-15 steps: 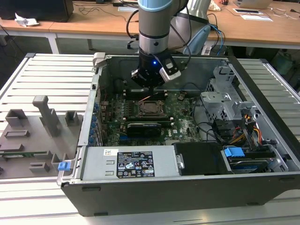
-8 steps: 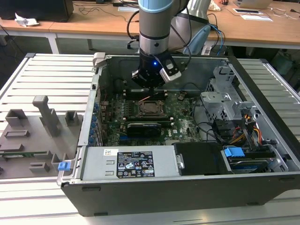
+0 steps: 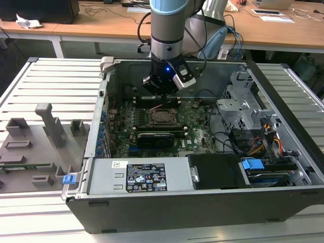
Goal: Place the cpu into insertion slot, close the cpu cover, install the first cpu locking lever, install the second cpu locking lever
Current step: 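Install the first cpu locking lever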
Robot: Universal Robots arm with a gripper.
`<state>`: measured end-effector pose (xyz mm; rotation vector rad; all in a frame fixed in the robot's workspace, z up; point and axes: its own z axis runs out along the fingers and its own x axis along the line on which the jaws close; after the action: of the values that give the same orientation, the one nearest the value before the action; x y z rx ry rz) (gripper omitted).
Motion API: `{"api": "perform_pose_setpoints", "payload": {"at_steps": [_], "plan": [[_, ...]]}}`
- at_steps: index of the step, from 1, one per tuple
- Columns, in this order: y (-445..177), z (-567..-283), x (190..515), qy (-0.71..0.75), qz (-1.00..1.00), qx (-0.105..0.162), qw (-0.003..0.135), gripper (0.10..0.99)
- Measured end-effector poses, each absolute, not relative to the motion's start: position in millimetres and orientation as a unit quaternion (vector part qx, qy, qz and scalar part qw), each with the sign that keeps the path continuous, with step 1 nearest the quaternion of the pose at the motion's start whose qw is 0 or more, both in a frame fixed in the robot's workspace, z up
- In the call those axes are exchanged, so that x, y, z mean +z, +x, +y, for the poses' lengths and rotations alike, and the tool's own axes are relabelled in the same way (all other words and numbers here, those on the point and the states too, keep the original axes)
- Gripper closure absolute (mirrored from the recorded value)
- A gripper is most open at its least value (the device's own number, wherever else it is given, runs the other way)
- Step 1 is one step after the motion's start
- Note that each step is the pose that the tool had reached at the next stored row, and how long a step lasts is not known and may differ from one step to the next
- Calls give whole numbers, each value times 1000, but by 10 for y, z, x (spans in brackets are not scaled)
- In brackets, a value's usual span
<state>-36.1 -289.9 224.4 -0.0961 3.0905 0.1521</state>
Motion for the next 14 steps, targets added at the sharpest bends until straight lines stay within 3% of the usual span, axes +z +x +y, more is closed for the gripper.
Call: {"api": "perform_pose_setpoints", "payload": {"at_steps": [14], "plan": [[-295,-2884,2194,-31,998,49,23,980]]}}
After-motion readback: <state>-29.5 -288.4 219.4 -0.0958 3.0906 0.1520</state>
